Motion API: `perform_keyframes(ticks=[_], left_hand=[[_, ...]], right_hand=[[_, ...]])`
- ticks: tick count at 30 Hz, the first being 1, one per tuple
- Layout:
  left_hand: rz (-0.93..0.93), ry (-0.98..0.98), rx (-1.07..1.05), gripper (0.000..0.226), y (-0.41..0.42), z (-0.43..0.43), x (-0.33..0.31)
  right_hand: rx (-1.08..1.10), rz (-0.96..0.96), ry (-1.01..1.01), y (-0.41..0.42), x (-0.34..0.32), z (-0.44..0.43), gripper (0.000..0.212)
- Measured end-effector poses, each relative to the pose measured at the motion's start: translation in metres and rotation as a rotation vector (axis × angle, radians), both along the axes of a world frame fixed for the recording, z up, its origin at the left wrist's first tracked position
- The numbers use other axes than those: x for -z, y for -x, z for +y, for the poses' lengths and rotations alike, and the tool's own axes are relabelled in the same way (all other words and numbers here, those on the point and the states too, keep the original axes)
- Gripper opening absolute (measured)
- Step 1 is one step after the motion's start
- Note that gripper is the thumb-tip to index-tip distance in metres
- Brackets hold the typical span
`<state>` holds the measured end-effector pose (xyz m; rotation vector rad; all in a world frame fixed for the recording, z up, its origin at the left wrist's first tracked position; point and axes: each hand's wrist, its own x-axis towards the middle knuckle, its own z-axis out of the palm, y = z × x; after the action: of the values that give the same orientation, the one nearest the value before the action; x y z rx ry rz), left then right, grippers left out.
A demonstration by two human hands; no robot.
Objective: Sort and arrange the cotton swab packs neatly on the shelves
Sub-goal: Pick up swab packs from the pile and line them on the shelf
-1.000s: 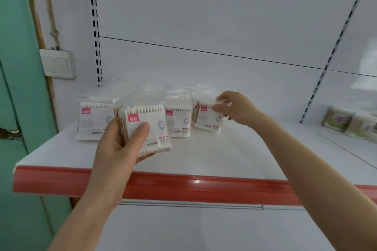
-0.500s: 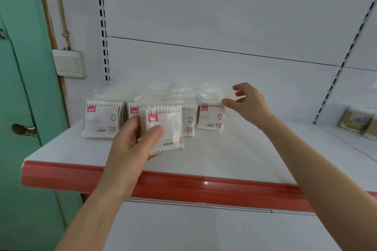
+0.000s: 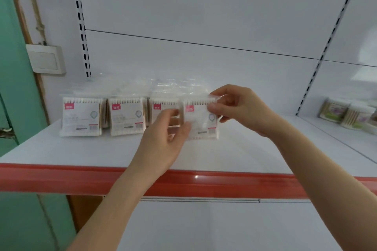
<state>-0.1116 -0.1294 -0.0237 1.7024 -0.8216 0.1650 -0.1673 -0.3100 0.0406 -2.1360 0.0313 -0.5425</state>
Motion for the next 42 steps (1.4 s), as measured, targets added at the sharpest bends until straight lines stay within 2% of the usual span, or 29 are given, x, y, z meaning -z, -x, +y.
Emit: perform_keyframes(ticks=[3,5,7,11,17,26,34,37,42], left_hand=[[-0.265,-0.341,-0.173,0.037,0.001,0.005,0.01],[-0.313,-0.549,-0.203,0.037,0.003,0.005,0.012],[-0.345,-0.643,-0.211,0.041,0.004,0.003,0.012],[-0.338,-0.636,-0.224,0.04,0.002,0.003,0.014],[-0.353,-0.633,-0.232,0.04,0.003,0.002,0.013],[-0.417,-0.674,-0.228,0.043,0.006,0.004,0.011],[-0.423,-0.575,-0.132,0.041,0.005,0.006,0.011],[-0.447,-0.545,-0.053,0.032,0.014,-0.001,0.006],[-0.514,-0.478,0.091,0.036,0.054,-0.042,0.0]], right_hand=[[0.141,-0.005,0.008,-0.006,0.004,-0.023,0.018],[0.194,0.012,0.047,-0.016,0.01,-0.03,0.018],[0.209,0.032,0.095,-0.028,0.015,-0.03,0.02],[0.251,0.032,0.203,-0.051,0.023,-0.027,0.02],[0.293,0.021,0.228,-0.06,0.03,-0.026,0.024],[0.339,0.053,0.188,-0.044,0.027,-0.024,0.057],[0.551,0.125,0.331,0.003,0.027,-0.037,0.037],[0.611,0.171,0.353,0.031,0.032,-0.049,0.035],[0.692,0.217,0.359,0.076,0.036,-0.082,0.035]])
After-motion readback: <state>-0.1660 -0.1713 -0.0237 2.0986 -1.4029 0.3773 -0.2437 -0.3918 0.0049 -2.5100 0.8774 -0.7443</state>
